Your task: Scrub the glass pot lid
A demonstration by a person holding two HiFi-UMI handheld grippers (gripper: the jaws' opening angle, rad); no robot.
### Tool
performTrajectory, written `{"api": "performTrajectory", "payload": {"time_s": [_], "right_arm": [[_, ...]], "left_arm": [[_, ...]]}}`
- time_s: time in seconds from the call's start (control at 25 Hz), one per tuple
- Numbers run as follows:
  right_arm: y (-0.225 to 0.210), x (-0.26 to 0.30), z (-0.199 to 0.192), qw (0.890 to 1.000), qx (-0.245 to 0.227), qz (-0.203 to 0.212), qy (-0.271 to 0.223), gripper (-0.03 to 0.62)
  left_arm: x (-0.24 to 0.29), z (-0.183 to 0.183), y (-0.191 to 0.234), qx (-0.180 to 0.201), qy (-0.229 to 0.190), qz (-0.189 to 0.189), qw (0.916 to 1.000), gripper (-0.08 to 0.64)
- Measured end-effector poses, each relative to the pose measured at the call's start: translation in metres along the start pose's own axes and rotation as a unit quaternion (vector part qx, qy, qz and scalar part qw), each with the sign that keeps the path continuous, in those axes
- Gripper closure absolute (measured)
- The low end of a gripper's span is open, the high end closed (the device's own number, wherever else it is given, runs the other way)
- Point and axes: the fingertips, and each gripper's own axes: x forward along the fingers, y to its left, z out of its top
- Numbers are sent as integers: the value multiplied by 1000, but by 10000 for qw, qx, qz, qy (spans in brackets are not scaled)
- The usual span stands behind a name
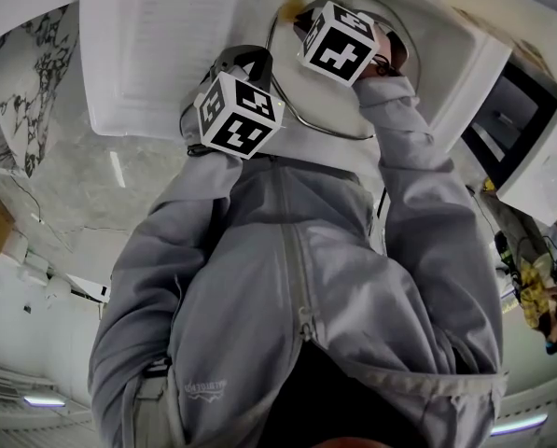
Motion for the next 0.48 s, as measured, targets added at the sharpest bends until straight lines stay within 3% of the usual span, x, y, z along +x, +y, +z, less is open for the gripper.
{"api": "performTrajectory", "payload": {"time_s": [0.48], "right_arm": [[75,-14,-4,9907,-84,1356,37,563]], "left_arm": [[2,-3,7,66,-13,186,9998,554]]}}
